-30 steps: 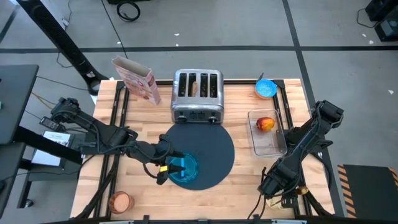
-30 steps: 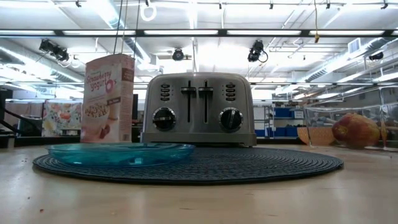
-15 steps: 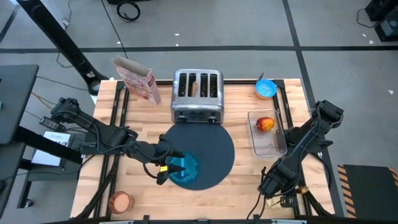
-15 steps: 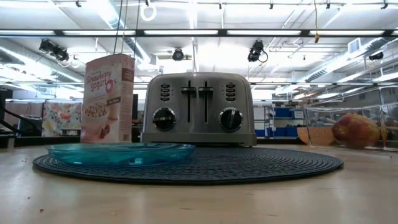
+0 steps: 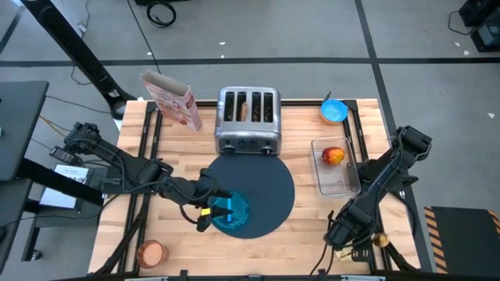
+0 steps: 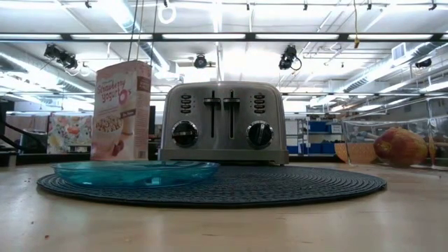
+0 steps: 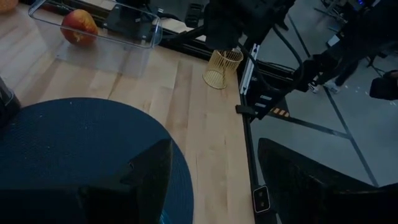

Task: Arrange a breakfast setting
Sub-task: Put the yellow spoon on the blue table mat

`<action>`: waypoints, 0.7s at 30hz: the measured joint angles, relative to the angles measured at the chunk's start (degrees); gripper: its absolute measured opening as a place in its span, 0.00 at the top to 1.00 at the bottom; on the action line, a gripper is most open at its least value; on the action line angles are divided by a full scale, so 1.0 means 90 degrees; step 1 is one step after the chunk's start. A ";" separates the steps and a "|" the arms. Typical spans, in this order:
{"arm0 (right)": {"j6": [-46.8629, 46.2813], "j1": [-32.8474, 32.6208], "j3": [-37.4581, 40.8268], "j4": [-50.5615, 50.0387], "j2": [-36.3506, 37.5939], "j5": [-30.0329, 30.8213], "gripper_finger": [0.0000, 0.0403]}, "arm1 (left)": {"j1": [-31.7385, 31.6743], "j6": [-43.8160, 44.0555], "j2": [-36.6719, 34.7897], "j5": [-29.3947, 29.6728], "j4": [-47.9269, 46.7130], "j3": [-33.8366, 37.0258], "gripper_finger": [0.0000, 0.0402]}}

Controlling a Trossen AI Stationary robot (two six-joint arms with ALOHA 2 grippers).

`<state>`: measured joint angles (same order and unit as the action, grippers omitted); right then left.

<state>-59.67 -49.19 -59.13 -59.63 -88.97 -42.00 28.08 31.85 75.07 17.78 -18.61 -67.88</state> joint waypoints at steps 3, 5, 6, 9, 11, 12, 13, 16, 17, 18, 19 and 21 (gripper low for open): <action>-0.0042 0.0002 0.0000 0.0008 0.0000 -0.0002 0.71 | 0.0000 -0.0002 0.0000 0.0000 0.0000 0.0000 0.39; -0.0046 0.0002 0.0000 0.0004 0.0000 -0.0031 0.71 | 0.0000 -0.0006 0.0000 0.0000 0.0000 0.0000 0.39; -0.0043 -0.0002 0.0000 0.0008 0.0000 -0.0073 0.71 | 0.0000 -0.0007 -0.0002 0.0000 -0.0002 0.0000 0.39; -0.0035 -0.0066 0.0000 0.0008 0.0000 -0.0048 0.71 | 0.0000 -0.0018 -0.0001 0.0000 -0.0002 0.0000 0.39; -0.0057 -0.0119 0.0033 0.0023 0.0000 -0.0044 0.71 | 0.0000 -0.0016 0.0000 0.0000 -0.0002 0.0000 0.39; -0.0076 -0.0141 0.0065 0.0041 0.0000 -0.0067 0.71 | 0.0003 -0.0016 0.0000 0.0000 -0.0002 0.0000 0.39; -0.0090 -0.0164 0.0102 0.0088 0.0000 -0.0104 0.71 | 0.0005 -0.0016 0.0000 0.0000 -0.0003 0.0000 0.39; -0.0168 -0.0199 0.0181 0.0126 0.0000 -0.0165 0.71 | 0.0005 -0.0016 0.0000 0.0000 -0.0005 0.0000 0.39; -0.0182 -0.0197 0.0201 0.0116 0.0000 -0.0173 0.71 | 0.0005 -0.0016 0.0000 -0.0002 -0.0007 0.0000 0.39; -0.0185 -0.0197 0.0219 0.0133 0.0000 -0.0172 0.71 | 0.0005 -0.0016 -0.0002 -0.0001 -0.0007 0.0000 0.39; -0.0185 -0.0197 0.0249 0.0206 0.0000 -0.0176 0.71 | 0.0005 -0.0016 -0.0001 0.0000 -0.0007 0.0000 0.39; -0.0213 -0.0201 0.0338 0.0377 0.0000 -0.0206 0.71 | 0.0005 -0.0016 0.0000 -0.0002 -0.0009 0.0000 0.39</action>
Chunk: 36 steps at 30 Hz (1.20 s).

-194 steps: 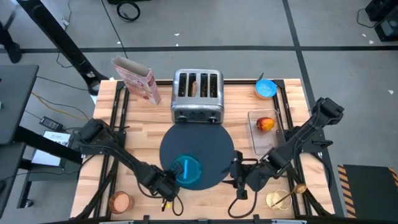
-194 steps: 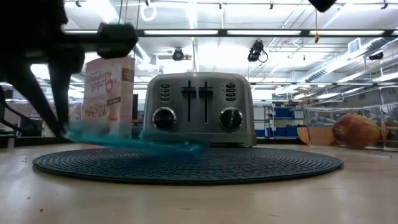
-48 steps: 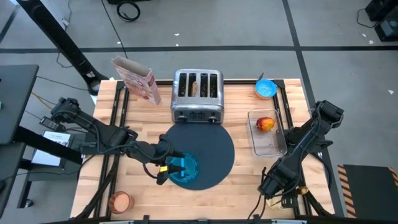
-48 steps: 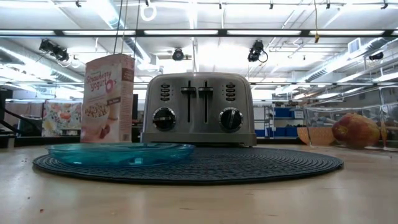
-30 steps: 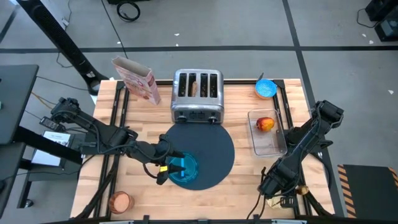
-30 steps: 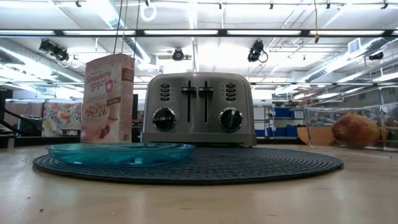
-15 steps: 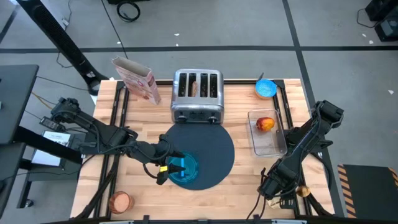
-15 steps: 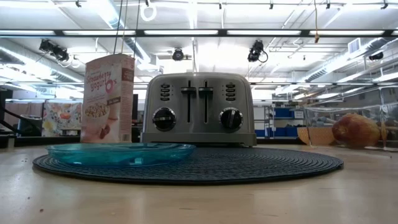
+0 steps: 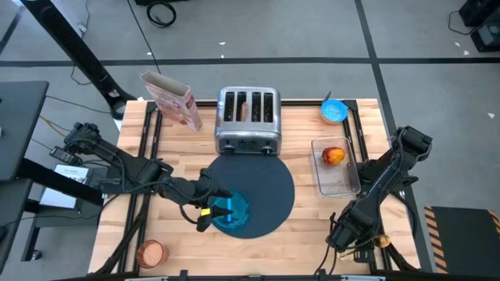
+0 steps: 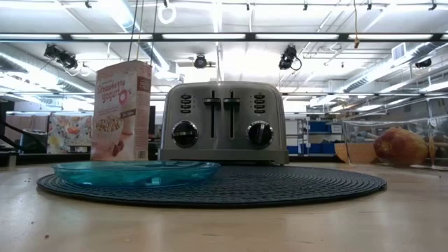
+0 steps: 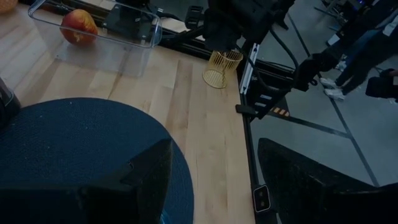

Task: Arrange a breakfast setting
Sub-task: Put the yellow spoon on the blue table mat

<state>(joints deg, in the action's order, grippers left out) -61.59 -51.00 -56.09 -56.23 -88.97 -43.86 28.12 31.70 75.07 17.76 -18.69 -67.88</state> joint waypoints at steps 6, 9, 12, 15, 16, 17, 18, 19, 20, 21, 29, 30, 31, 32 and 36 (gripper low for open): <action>-0.0072 -0.0021 0.0079 0.0103 0.0000 -0.0135 0.79 | 0.0000 0.0028 -0.0002 0.0002 0.0004 0.0000 0.39; -0.0095 -0.0018 0.0079 0.0116 0.0000 -0.0137 0.84 | 0.0000 0.0022 -0.0002 0.0000 0.0004 0.0000 0.39; -0.0091 0.0014 0.0079 0.0127 0.0000 -0.0168 0.90 | 0.0000 0.0019 -0.0002 0.0000 0.0004 0.0000 0.39; -0.0081 0.0053 0.0077 0.0132 0.0000 -0.0219 0.95 | 0.0000 0.0019 0.0000 0.0002 0.0004 0.0000 0.39; -0.0084 0.0065 0.0077 0.0132 0.0000 -0.0238 0.95 | 0.0000 0.0019 -0.0002 0.0002 0.0004 0.0000 0.39; -0.0084 0.0075 0.0077 0.0132 0.0000 -0.0255 0.96 | 0.0000 0.0019 0.0000 0.0002 0.0004 0.0000 0.39; -0.0088 0.0094 0.0077 0.0132 0.0000 -0.0267 0.95 | 0.0001 0.0018 -0.0001 0.0002 0.0004 0.0000 0.39; -0.0091 0.0107 0.0077 0.0131 0.0000 -0.0276 0.95 | 0.0000 0.0017 0.0000 0.0002 0.0004 0.0000 0.39; -0.0091 0.0125 0.0062 0.0112 0.0000 -0.0277 0.94 | 0.0000 0.0017 -0.0001 0.0002 0.0004 0.0000 0.39; -0.0091 0.0144 0.0030 0.0097 0.0000 -0.0273 0.93 | 0.0001 0.0017 -0.0001 0.0000 0.0004 0.0000 0.39; -0.0155 0.0369 -0.0464 -0.0336 0.0000 -0.0328 0.95 | 0.0014 -0.0119 -0.0002 0.0000 0.0004 0.0000 0.39; -0.0183 0.0400 -0.0514 -0.0408 0.0000 -0.0378 0.95 | 0.0015 -0.0141 -0.0002 0.0000 0.0006 0.0000 0.39; -0.0204 0.0430 -0.0560 -0.0479 0.0000 -0.0429 0.95 | 0.0015 -0.0150 -0.0001 0.0000 0.0006 0.0000 0.39; -0.0210 0.0458 -0.0615 -0.0559 -0.0002 -0.0459 0.94 | 0.0015 -0.0152 -0.0002 0.0000 0.0004 0.0000 0.39; -0.0210 0.0589 -0.0808 -0.0933 0.0000 -0.0723 0.94 | 0.0012 -0.0172 -0.0002 0.0000 0.0004 0.0000 0.39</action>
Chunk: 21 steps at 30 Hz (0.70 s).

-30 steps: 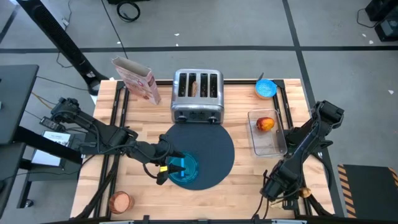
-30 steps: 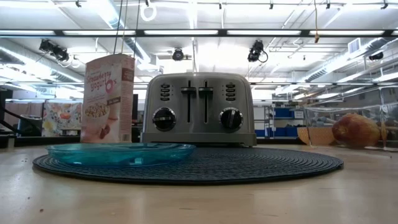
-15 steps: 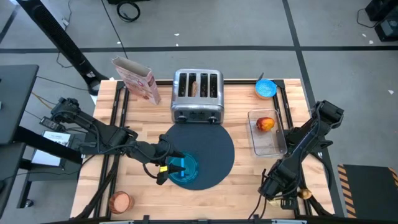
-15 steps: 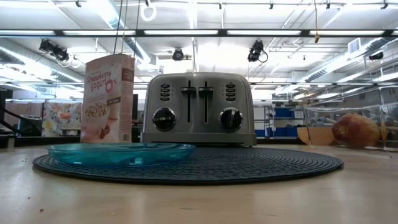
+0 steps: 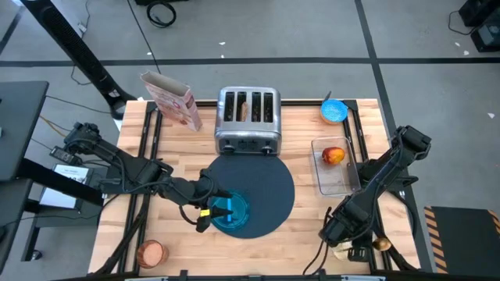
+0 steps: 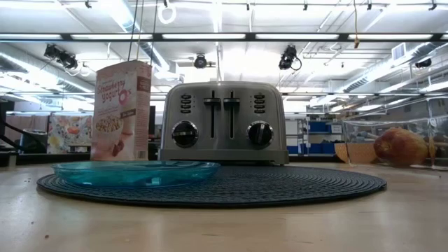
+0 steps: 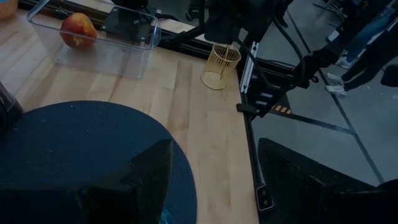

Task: Arrange a breakfast setting
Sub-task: Put the yellow spoon on the blue table mat

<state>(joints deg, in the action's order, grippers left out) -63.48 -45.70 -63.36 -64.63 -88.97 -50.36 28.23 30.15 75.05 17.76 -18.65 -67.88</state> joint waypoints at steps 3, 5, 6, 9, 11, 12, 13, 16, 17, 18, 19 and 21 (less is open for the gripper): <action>0.0000 0.0123 -0.0177 -0.0359 0.0000 -0.0228 0.95 | 0.0004 -0.0127 0.0002 0.0002 0.0002 0.0000 0.39; 0.0000 0.0218 -0.0346 -0.0669 -0.0001 -0.0281 0.95 | 0.0005 -0.0164 0.0002 0.0000 0.0000 0.0000 0.39; -0.0001 0.0268 -0.0449 -0.0849 -0.0001 -0.0294 0.95 | 0.0005 -0.0230 0.0002 0.0001 0.0000 0.0000 0.39; 0.0003 0.0438 -0.0786 -0.1332 -0.0002 -0.0386 0.95 | 0.0060 -0.0444 0.0002 0.0008 0.0000 0.0000 0.39; 0.0031 0.0531 -0.1038 -0.1626 0.0000 -0.0493 0.95 | 0.0072 -0.0534 0.0002 0.0008 -0.0002 0.0000 0.39; 0.0043 0.0570 -0.1157 -0.1691 0.0000 -0.0584 0.95 | 0.0076 -0.0569 0.0002 0.0007 -0.0002 0.0001 0.39; 0.0047 0.0601 -0.1269 -0.1750 -0.0001 -0.0691 0.95 | 0.0093 -0.0595 0.0001 0.0008 -0.0002 0.0000 0.39; -0.0071 0.0663 -0.1558 -0.1912 0.0000 -0.1124 0.95 | 0.0147 -0.0707 0.0001 0.0010 -0.0004 0.0000 0.39; -0.0137 0.0675 -0.1652 -0.1922 -0.0002 -0.1261 0.95 | 0.0165 -0.0742 0.0002 0.0010 -0.0008 0.0000 0.39; -0.0214 0.0683 -0.1739 -0.1967 0.0000 -0.1389 0.95 | 0.0189 -0.0764 0.0000 0.0012 -0.0015 0.0000 0.39; -0.0284 0.0685 -0.1821 -0.2025 0.0000 -0.1474 0.95 | 0.0212 -0.0791 0.0002 0.0012 -0.0020 0.0000 0.39; -0.0426 0.0714 -0.2059 -0.2046 0.0000 -0.1616 0.95 | 0.0247 -0.0811 0.0000 0.0012 -0.0073 0.0000 0.39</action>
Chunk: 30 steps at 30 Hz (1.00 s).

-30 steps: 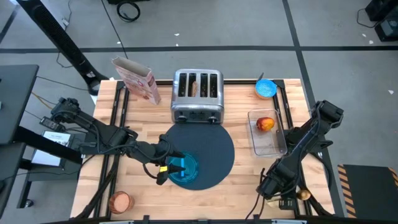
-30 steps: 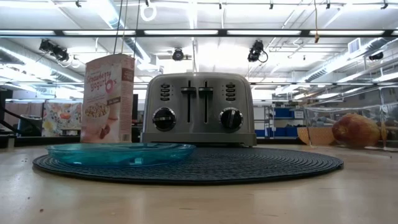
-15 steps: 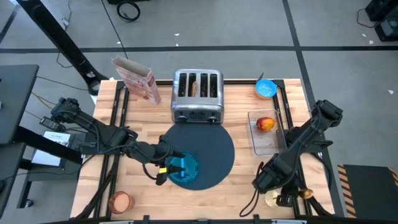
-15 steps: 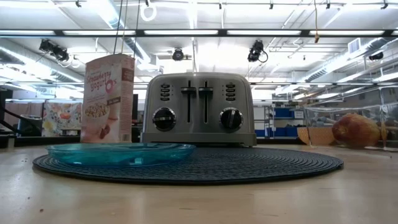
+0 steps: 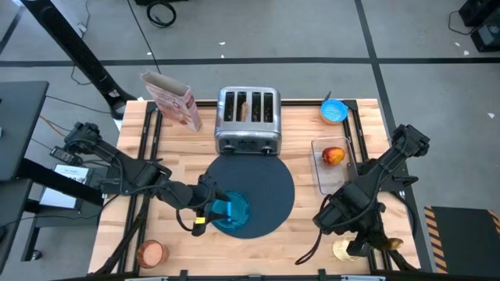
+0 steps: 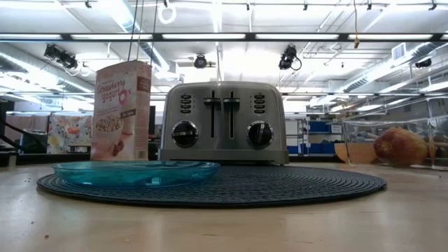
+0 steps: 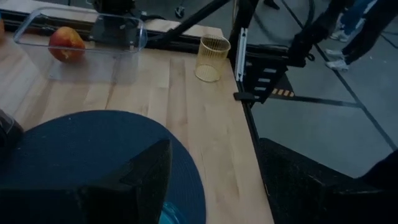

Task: Arrange a breakfast setting
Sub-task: Put the yellow spoon on the blue table mat

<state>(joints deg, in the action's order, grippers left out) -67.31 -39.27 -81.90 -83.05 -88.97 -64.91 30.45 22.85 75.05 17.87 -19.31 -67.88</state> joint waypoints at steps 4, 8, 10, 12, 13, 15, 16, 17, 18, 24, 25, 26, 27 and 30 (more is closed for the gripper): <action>-0.0227 0.0150 -0.0640 -0.0211 0.0000 0.0000 0.95 | 0.0113 0.0007 -0.0005 0.0000 -0.0138 0.0000 0.39; -0.0477 0.0416 -0.1324 -0.0174 0.0000 0.0582 0.95 | 0.0240 0.0084 -0.0005 0.0002 -0.0180 0.0000 0.39; -0.0503 0.0597 -0.1554 -0.0128 0.0005 0.1049 0.95 | 0.0291 0.0186 -0.0005 0.0002 -0.0135 0.0001 0.39; -0.0419 0.0782 -0.1672 -0.0058 0.0005 0.1564 0.95 | 0.0347 0.0223 -0.0005 0.0001 0.0096 0.0002 0.39; -0.0348 0.0875 -0.1681 0.0011 0.0005 0.1759 0.95 | 0.0372 0.0218 -0.0005 0.0002 0.0284 0.0002 0.39; -0.0101 0.1051 -0.1682 0.0155 0.0002 0.2149 0.95 | 0.0400 0.0183 0.0066 0.0000 0.0752 0.0000 0.39; 0.0058 0.1143 -0.1682 0.0249 -0.0017 0.2379 0.95 | 0.0397 0.0142 0.0124 -0.0005 0.0940 0.0000 0.39; 0.0207 0.1259 -0.1682 0.0374 -0.0058 0.2580 0.95 | 0.0391 0.0106 0.0201 -0.0043 0.1063 0.0000 0.39; 0.0361 0.1358 -0.1682 0.0536 -0.0086 0.2784 0.95 | 0.0369 0.0101 0.0278 -0.0087 0.1169 0.0000 0.39; 0.1478 0.1724 -0.1682 0.1296 -0.0312 0.3751 0.95 | -0.0051 0.0445 0.0879 -0.0297 0.1392 0.0007 0.39; 0.1657 0.1771 -0.1679 0.1292 -0.0364 0.3857 0.95 | -0.0146 0.0447 0.0969 -0.0361 0.1434 0.0005 0.39; 0.1851 0.1816 -0.1679 0.1285 -0.0428 0.3962 0.95 | -0.0243 0.0447 0.1041 -0.0460 0.1414 0.0005 0.39; 0.2052 0.1868 -0.1679 0.1276 -0.0482 0.4036 0.95 | -0.0362 0.0442 0.1134 -0.0584 0.1514 0.0007 0.39; 0.2515 0.2025 -0.1679 0.1270 -0.0679 0.4321 0.95 | -0.0690 0.0414 0.1396 -0.1084 0.1916 0.0005 0.39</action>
<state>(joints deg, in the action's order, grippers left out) -44.68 -21.05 -97.01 -71.61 -95.08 -26.02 24.24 26.58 87.61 8.11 -2.07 -67.83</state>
